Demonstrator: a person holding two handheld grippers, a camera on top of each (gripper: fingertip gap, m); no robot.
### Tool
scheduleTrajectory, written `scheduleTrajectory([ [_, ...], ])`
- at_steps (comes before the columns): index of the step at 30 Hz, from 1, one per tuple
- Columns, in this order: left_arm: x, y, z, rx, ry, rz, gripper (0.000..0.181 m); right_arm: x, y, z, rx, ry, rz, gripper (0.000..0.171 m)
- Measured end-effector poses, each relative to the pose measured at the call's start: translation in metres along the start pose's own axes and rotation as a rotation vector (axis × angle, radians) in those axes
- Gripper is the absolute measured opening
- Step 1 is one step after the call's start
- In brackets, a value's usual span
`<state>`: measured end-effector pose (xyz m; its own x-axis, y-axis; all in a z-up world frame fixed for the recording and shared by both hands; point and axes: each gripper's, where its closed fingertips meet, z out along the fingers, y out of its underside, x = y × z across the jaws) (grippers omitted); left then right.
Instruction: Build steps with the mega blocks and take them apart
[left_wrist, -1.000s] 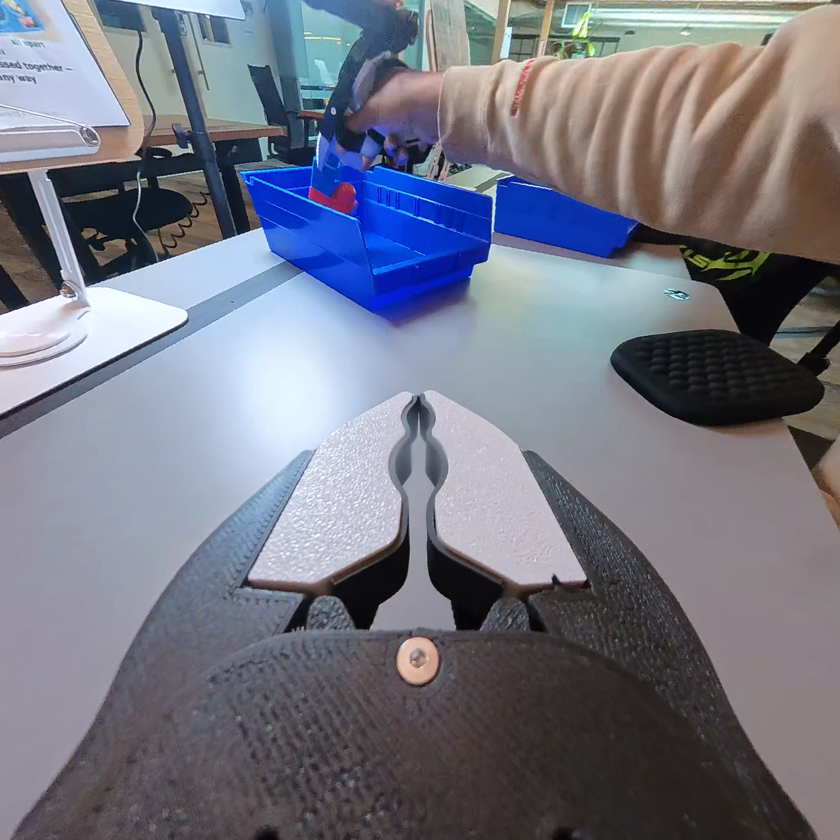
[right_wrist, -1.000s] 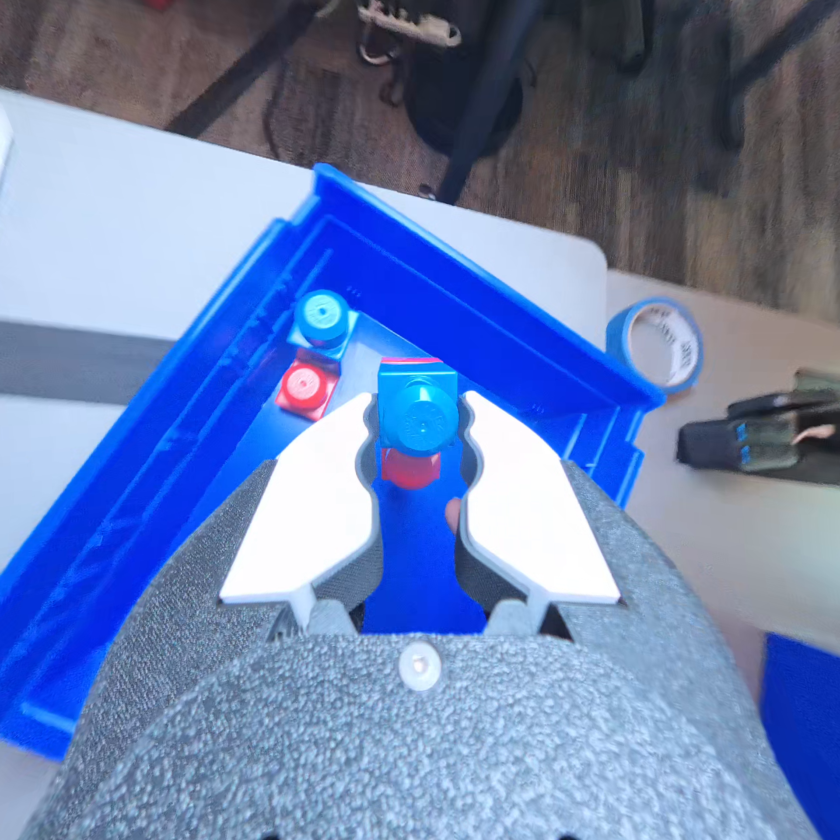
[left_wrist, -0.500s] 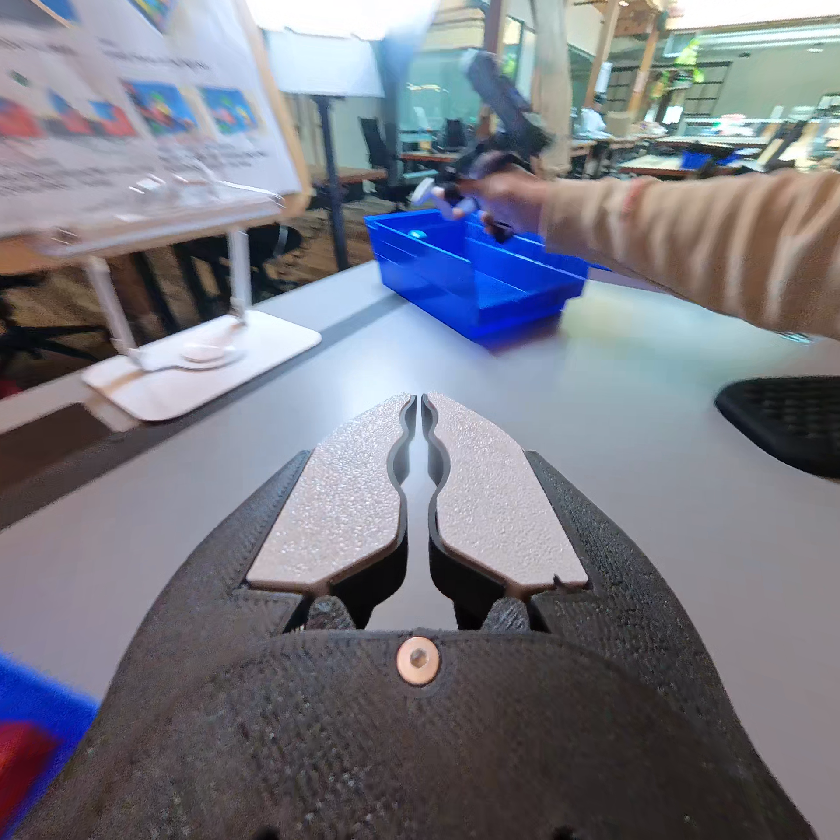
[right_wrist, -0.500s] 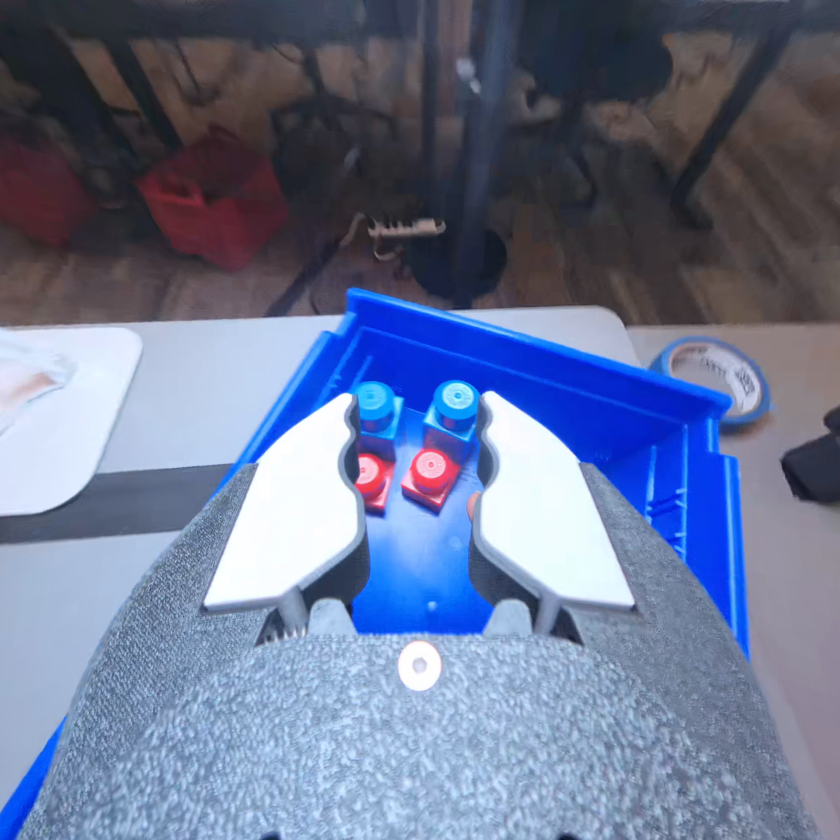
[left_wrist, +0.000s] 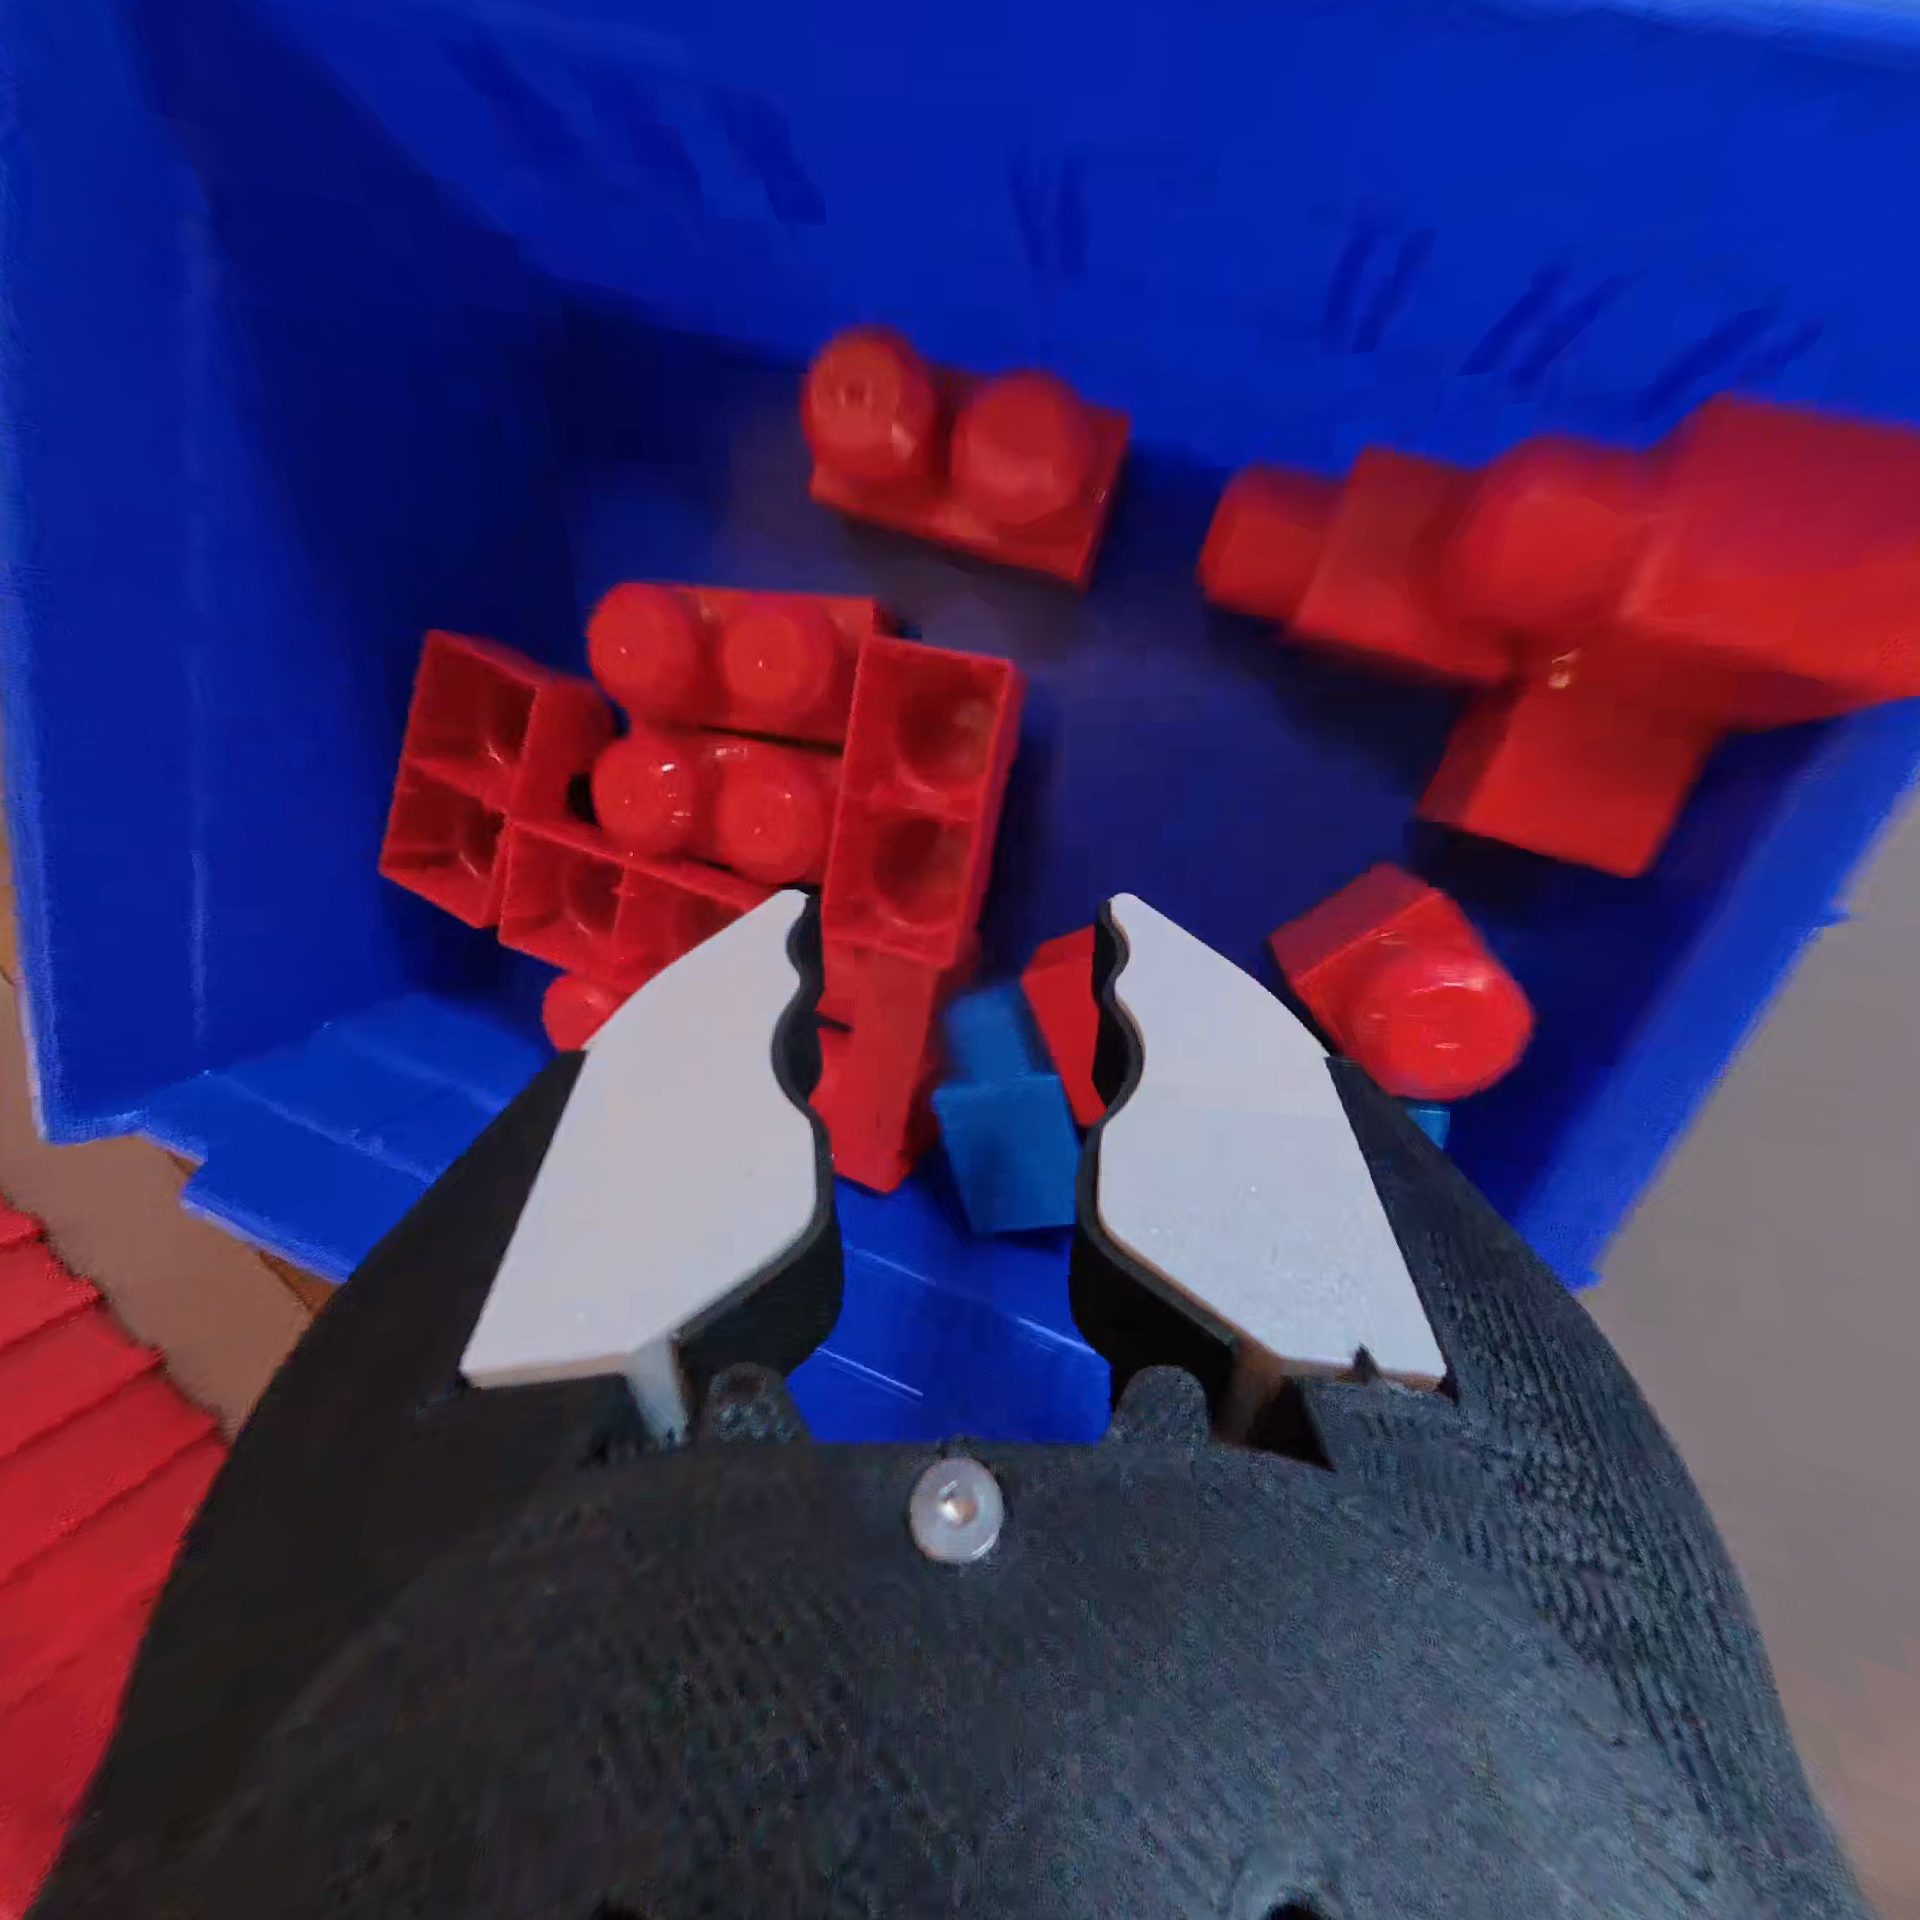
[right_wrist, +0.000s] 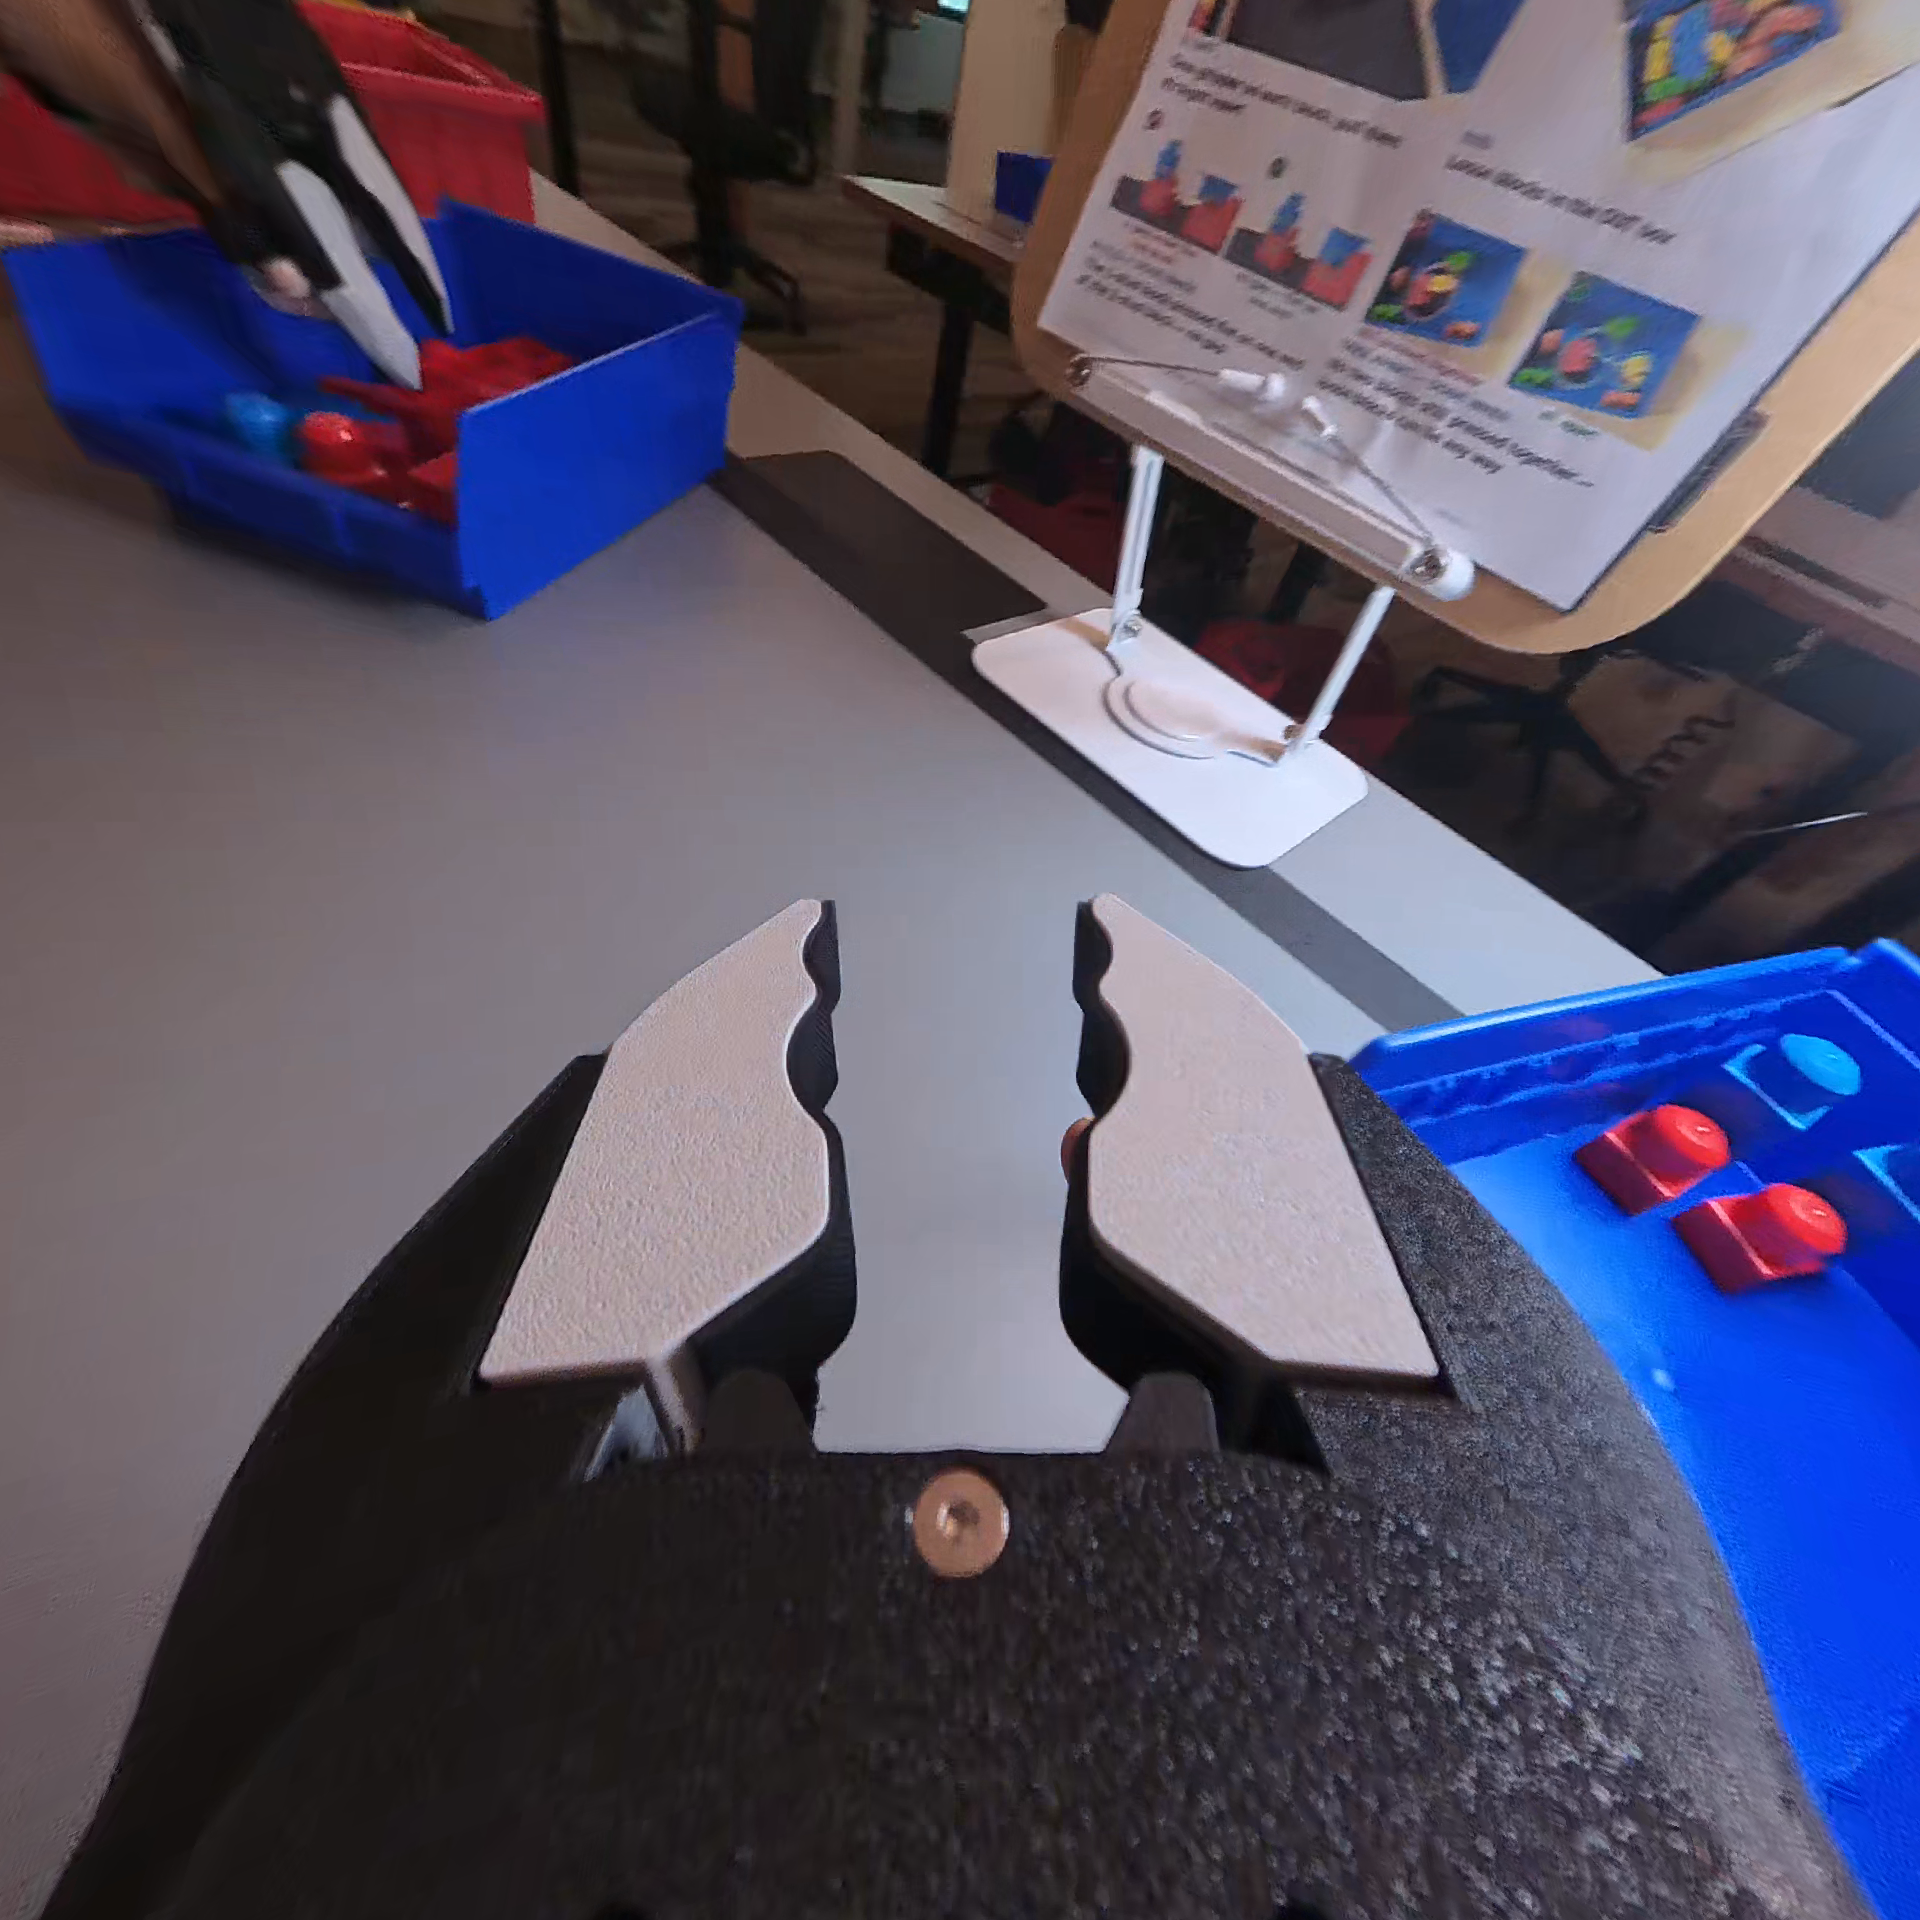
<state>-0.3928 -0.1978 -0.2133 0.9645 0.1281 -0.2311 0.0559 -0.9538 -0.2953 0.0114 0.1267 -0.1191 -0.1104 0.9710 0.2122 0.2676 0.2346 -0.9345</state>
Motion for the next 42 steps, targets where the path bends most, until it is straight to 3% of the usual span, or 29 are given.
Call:
scheduleTrajectory([
  [1,-0.003,0.003,0.009,-0.049,0.009,0.022,0.053,-0.012,0.004,0.0,-0.005,-0.025,0.003,0.044],
  [4,-0.011,0.007,0.03,-0.155,-0.003,0.093,0.056,-0.034,0.014,0.003,-0.012,-0.068,-0.004,0.045],
  [7,-0.017,0.008,0.033,-0.222,-0.048,0.178,0.036,-0.047,0.018,0.006,-0.006,-0.103,0.019,0.045],
  [10,-0.01,-0.007,0.019,-0.145,-0.06,0.197,0.035,-0.053,0.018,0.006,0.008,-0.134,0.039,0.045],
  [12,0.002,-0.027,-0.002,0.002,-0.067,0.195,0.035,-0.057,0.015,0.006,0.032,-0.147,0.047,0.045],
  [15,0.05,-0.075,-0.059,0.378,0.029,0.18,0.034,-0.067,0.005,0.007,0.102,-0.198,0.089,0.044],
  [18,0.14,-0.124,-0.136,0.842,0.294,0.195,0.034,-0.085,-0.014,0.008,0.196,-0.289,0.155,0.044],
  [21,0.241,-0.148,-0.198,1.199,0.646,0.194,0.033,-0.108,-0.037,0.01,0.291,-0.403,0.251,0.046],
  [25,0.34,-0.165,-0.203,1.351,0.907,0.143,0.033,-0.141,-0.07,0.008,0.387,-0.553,0.368,0.057],
  [26,0.355,-0.168,-0.201,1.37,0.966,0.118,0.033,-0.148,-0.074,0.007,0.392,-0.573,0.374,0.056],
  [28,0.372,-0.173,-0.192,1.408,0.989,0.089,0.034,-0.156,-0.079,0.003,0.407,-0.578,0.335,0.036],
  [29,0.374,-0.174,-0.192,1.445,1.001,0.07,0.034,-0.156,-0.077,0.003,0.405,-0.543,0.288,0.035],
  [33,0.381,-0.169,-0.175,1.347,1.016,0.108,0.028,-0.153,-0.059,0.001,0.273,-0.562,0.211,0.033],
  [37,0.354,-0.163,-0.153,1.243,0.8,0.192,0.045,-0.137,-0.013,0.004,-0.081,-0.587,0.066,0.033],
  [42,0.265,-0.134,-0.114,0.929,0.329,0.276,0.044,-0.109,0.098,-0.009,-0.642,-0.596,-0.144,0.033],
])
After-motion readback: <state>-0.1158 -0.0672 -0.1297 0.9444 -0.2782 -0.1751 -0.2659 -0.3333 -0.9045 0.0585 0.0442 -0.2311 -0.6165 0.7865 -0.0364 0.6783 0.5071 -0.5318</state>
